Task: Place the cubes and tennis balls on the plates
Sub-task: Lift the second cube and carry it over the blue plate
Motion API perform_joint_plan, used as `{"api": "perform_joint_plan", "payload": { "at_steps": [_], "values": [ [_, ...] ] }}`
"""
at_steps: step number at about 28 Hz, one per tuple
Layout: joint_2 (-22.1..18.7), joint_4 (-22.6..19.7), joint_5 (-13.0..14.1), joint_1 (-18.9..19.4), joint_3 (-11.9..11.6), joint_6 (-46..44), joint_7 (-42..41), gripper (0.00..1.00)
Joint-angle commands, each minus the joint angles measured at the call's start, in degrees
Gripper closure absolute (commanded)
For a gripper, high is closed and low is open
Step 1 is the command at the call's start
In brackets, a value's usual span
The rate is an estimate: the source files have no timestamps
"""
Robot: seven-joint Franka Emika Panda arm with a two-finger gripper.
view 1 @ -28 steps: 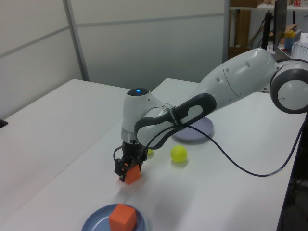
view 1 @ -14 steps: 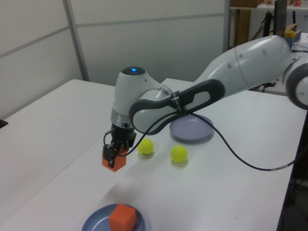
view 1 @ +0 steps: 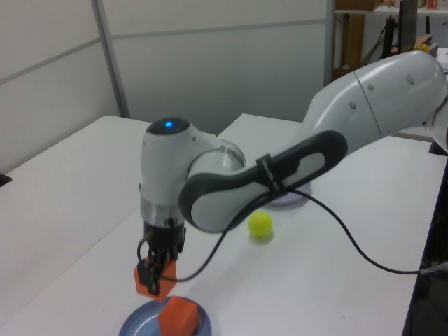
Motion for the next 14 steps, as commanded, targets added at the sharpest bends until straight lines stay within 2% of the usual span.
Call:
{"api": "perform_joint_plan", "payload": {
  "at_steps": [1,10,14],
  "values": [
    [-1.4,-2.9,-0.6,1.2,-0.9,-0.3,0.7,1.00],
    [-0.9,-5.2,-2.6,2.2,-0.9,-0.1,1.4,1.00],
    [-0.8,-5.5,-2.7,2.2,-1.0,-0.1,1.4,1.00]
  ]
}}
